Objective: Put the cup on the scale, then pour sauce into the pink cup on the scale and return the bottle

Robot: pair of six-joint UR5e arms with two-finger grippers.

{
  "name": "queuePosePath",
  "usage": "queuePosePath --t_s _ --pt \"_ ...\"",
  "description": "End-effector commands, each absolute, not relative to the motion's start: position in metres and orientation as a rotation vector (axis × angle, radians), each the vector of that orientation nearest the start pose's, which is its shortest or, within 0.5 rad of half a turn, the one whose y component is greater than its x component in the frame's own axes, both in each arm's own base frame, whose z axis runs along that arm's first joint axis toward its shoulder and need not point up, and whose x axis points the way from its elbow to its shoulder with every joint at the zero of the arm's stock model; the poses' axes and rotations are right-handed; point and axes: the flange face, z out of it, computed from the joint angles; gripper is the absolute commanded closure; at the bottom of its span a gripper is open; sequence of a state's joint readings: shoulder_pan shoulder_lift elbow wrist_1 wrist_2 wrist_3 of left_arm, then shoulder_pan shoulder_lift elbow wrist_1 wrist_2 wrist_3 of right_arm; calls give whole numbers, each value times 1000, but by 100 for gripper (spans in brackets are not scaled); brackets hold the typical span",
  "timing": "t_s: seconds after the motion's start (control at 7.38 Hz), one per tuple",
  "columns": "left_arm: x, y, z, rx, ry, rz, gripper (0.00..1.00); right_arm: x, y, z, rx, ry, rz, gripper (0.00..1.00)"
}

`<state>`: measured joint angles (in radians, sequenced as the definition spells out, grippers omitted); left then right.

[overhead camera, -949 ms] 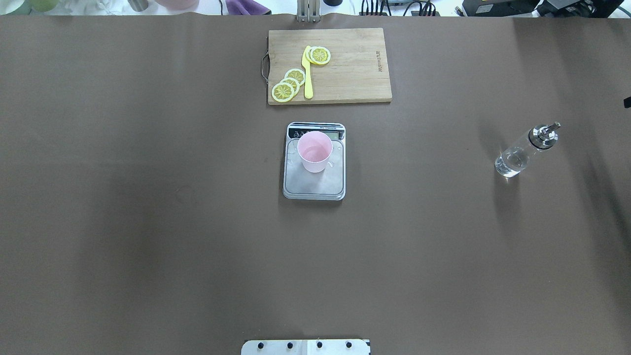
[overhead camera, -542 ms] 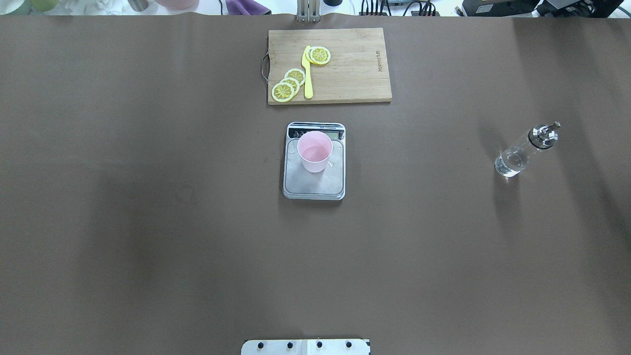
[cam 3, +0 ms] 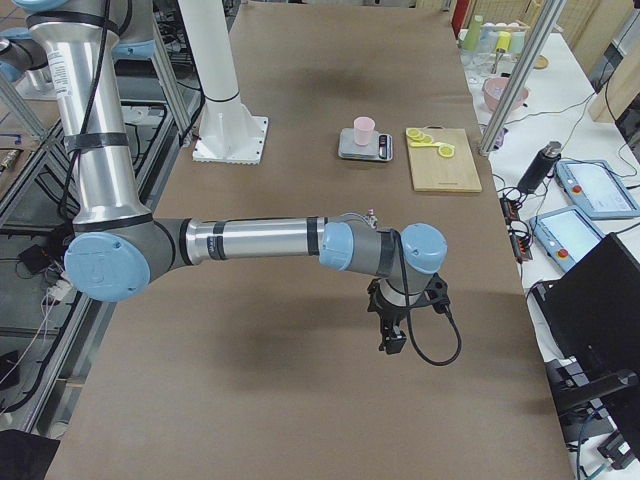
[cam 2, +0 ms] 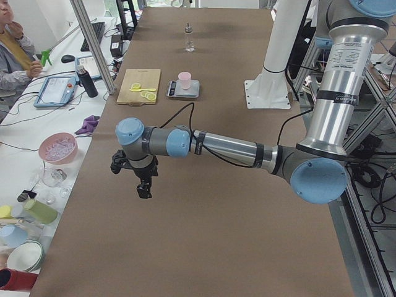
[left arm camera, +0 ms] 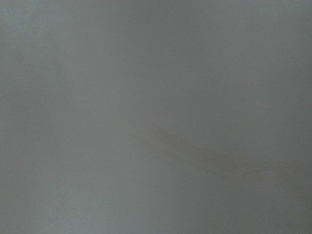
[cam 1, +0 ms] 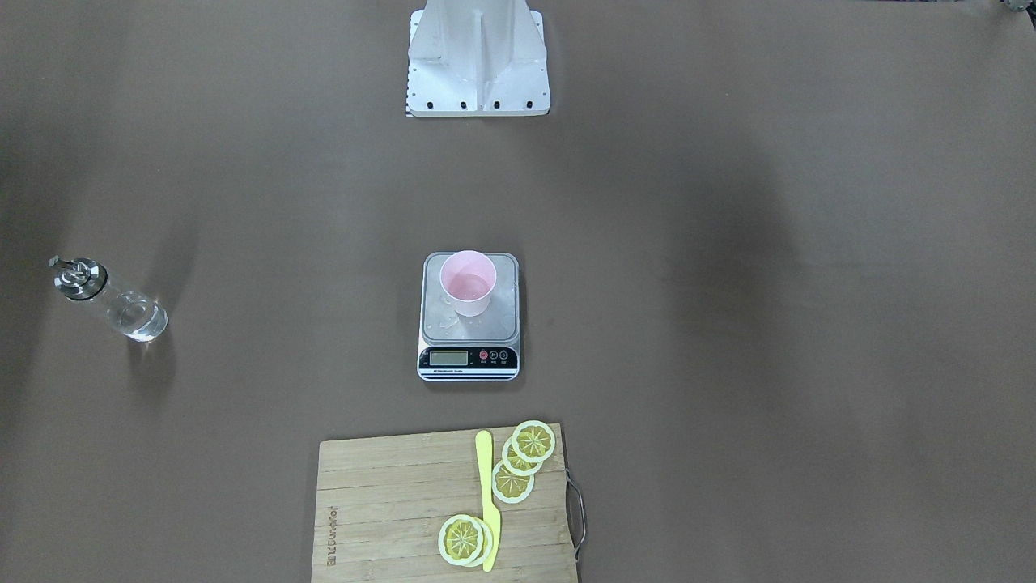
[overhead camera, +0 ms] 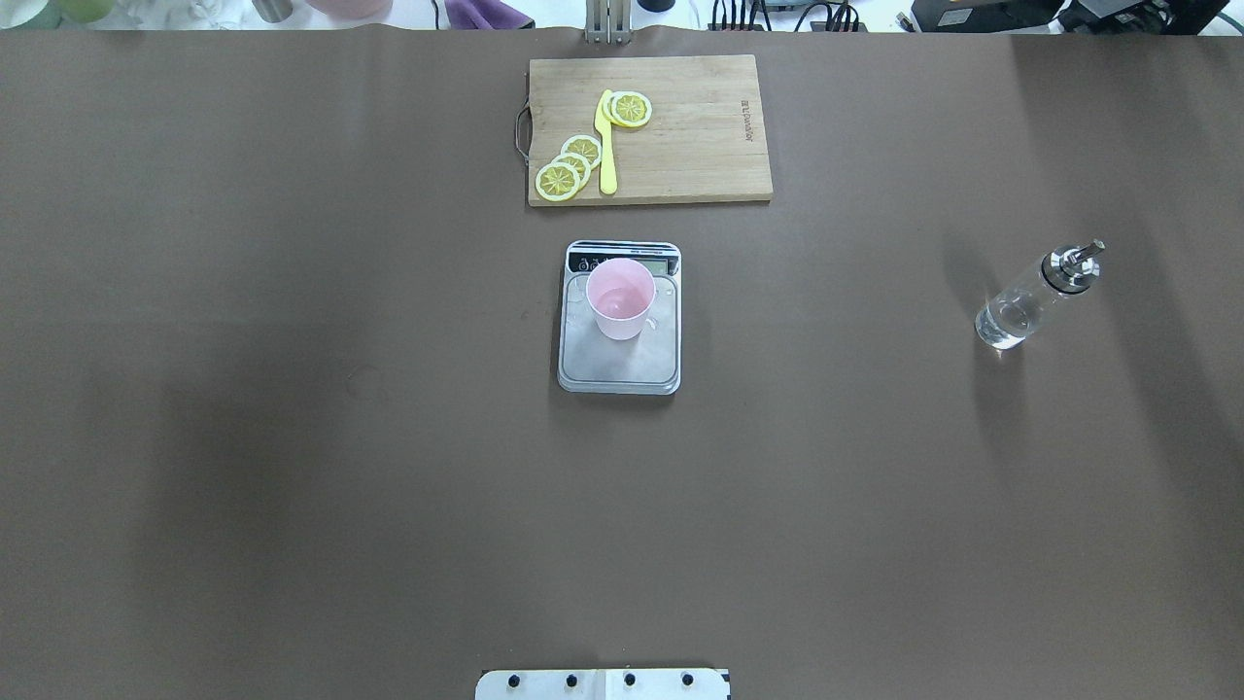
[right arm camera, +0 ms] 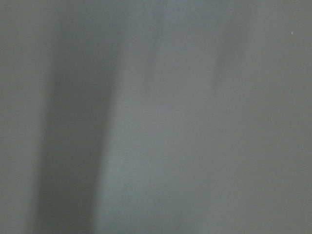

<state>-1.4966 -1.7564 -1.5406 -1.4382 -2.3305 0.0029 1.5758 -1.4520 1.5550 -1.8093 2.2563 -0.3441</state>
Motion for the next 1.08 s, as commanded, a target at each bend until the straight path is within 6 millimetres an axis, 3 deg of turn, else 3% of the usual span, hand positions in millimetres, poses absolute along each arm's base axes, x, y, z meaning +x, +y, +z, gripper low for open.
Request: queuePosePath --t_s 0.0,0.14,0.41,0.95 --pt "-40 -561 626 -62 818 13 2 73 -490 647 -38 -698 -262 0" --pt "-40 -547 629 -54 813 15 2 72 -492 645 -40 -697 -215 0" --pt "-39 -544 654 -74 802 10 2 71 -494 642 -13 -703 -208 0" --pt "-40 -548 632 -33 799 24 2 62 -493 646 -31 -718 -213 0"
